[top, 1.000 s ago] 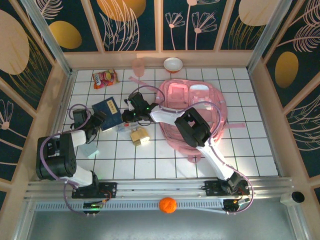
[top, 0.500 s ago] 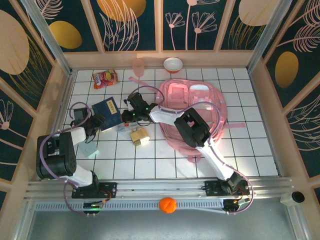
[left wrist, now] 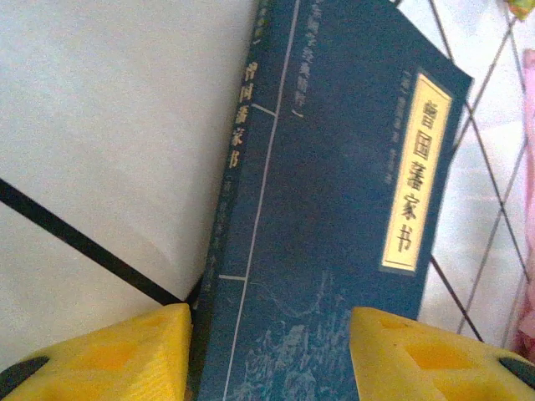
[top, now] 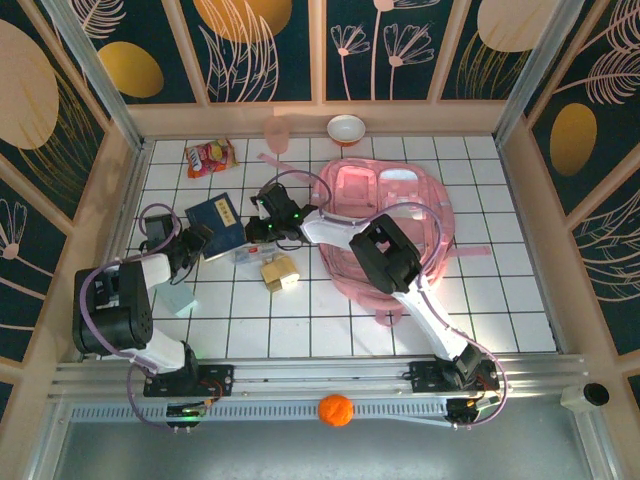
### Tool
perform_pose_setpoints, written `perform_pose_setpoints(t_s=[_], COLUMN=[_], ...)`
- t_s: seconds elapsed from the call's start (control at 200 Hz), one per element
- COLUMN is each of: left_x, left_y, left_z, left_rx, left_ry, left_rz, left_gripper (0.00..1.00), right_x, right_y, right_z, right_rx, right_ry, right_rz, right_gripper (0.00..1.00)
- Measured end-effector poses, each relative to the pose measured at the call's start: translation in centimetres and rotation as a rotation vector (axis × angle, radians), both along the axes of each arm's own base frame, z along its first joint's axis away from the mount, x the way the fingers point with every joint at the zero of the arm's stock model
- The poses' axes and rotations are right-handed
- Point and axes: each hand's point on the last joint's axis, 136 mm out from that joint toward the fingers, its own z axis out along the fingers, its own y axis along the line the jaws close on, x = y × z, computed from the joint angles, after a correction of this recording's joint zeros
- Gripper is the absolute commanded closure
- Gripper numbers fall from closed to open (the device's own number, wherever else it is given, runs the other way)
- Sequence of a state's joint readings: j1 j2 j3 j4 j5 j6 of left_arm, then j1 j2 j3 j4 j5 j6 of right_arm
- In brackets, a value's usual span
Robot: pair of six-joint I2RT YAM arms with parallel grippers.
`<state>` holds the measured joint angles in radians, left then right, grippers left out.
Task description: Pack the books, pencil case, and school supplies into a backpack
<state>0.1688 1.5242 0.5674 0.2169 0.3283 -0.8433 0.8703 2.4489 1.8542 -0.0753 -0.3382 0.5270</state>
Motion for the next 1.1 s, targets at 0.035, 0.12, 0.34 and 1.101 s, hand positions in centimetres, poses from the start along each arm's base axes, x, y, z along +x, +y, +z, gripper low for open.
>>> perform_pose_setpoints(t_s=[0.035, 0.12, 0.34, 1.101], left_x=[0.1, 0.6, 1.4, 0.8], left_y=[-0.1, -0.3, -2.5, 0.4], left_z=[0.4, 1.7, 4.0, 7.7], left_rx=[-0.005, -0.019, -0.099, 0.221], left_ry=[-0.01, -0.045, -0.109, -0.163], left_rz=[-0.003, -0.013, -0.095, -0.124], left_gripper=[0.5, 0.5, 0.5, 1.0], right_x=[0.1, 0.2, -0.2, -0.7], right_y=[-0.1, -0.1, 0.3, -1.7], right_z=[0.0, 0.0, 0.0, 3.3], right_rx=[0.0, 0.001, 0.01, 0.019], right_ry=[0.0, 0.003, 0.004, -0.047], right_rz=[-0.002, -0.006, 0.005, -0.049], right_gripper=[0.93, 0.92, 0.93, 0.56])
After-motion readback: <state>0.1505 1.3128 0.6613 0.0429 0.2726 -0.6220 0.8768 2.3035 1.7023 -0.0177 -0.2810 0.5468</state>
